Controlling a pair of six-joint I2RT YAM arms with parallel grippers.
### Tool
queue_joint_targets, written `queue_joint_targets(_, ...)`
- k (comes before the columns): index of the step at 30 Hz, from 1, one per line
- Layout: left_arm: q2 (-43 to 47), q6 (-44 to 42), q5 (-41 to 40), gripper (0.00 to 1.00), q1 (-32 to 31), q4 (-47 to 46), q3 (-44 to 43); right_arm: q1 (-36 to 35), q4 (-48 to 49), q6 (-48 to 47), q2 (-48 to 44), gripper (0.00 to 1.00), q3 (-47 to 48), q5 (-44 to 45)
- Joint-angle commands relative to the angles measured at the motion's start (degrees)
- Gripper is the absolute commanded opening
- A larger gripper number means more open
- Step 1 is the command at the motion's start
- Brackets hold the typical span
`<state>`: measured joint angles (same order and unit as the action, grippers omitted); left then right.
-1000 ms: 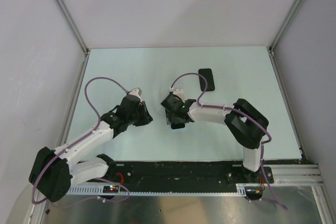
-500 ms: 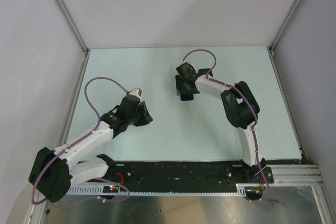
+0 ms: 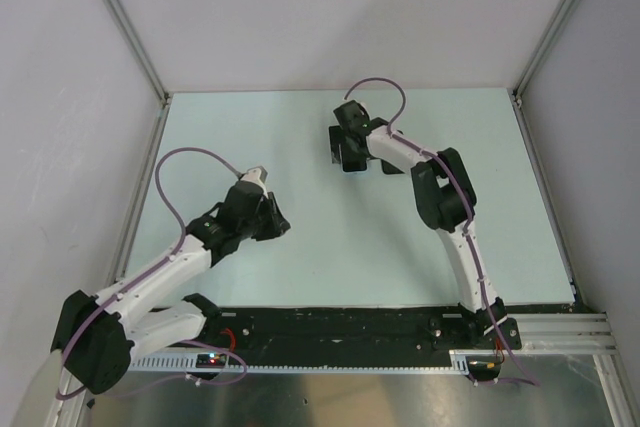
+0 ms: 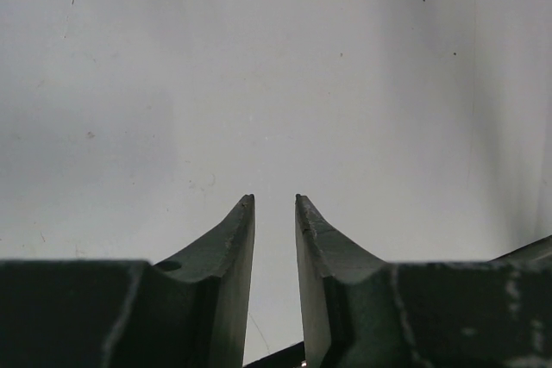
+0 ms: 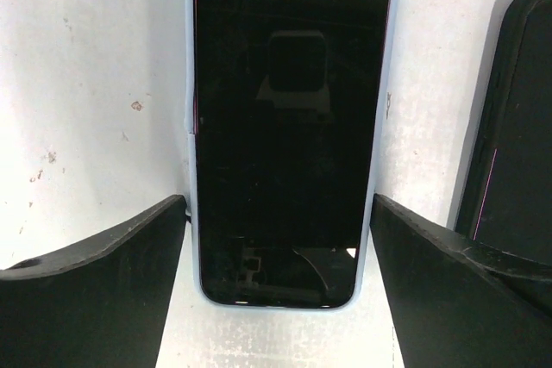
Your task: Put the phone into the phone case
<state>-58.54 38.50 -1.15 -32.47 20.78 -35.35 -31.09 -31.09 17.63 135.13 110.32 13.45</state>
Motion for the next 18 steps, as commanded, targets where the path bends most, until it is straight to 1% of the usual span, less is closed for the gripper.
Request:
queue_joint_targets(1,1.59,-0.65,-0.74,0.30,0.49,0.37,0.23,0.23,-2.48,-0.71,-3.54,0.92,1.40,-0.75)
queue_joint_targets(3,1.70,-0.67,-1.04,0.31,0.48,0.62,-0.41,0.20,-2.81,-0.24,-5.93,0.93,1.35,-1.42)
queue_joint_targets(5,1.82,-0.68,-1.38,0.34,0.48,0.88,-1.08,0.21,-3.22,0.26,-8.68,0.94,0.91,-2.16)
queue_joint_targets(7,1.98,-0.81,-1.64,0.40,0.48,1.10,-1.92,0.21,-3.42,1.13,-12.26,0.95,-0.75,-2.85)
queue_joint_targets(9,2.24,-1.15,-1.77,0.51,0.48,1.15,-2.93,0.17,-2.32,2.33,-17.60,0.95,-4.73,-3.60)
queue_joint_targets(11,2.87,-1.85,-2.13,0.72,0.50,1.27,-4.16,0.11,0.04,3.84,-24.84,0.96,-11.24,-4.64)
queue_joint_targets(12,3.42,-2.25,-2.38,0.86,0.49,1.32,-4.71,0.09,1.24,4.62,-27.82,0.96,-15.96,-5.18)
queue_joint_targets(13,3.78,-2.66,-2.81,0.93,0.48,1.44,-5.38,-0.01,2.98,5.85,-32.21,0.96,-19.72,-5.62)
queue_joint_targets(15,4.80,-3.35,-3.49,0.98,0.48,1.61,-6.51,-0.44,5.94,7.88,-41.46,0.97,-30.72,-6.55)
queue_joint_targets(18,6.68,-3.62,-4.56,0.99,0.48,1.73,-7.55,-2.27,9.59,11.14,-55.16,0.98,-43.96,-5.06)
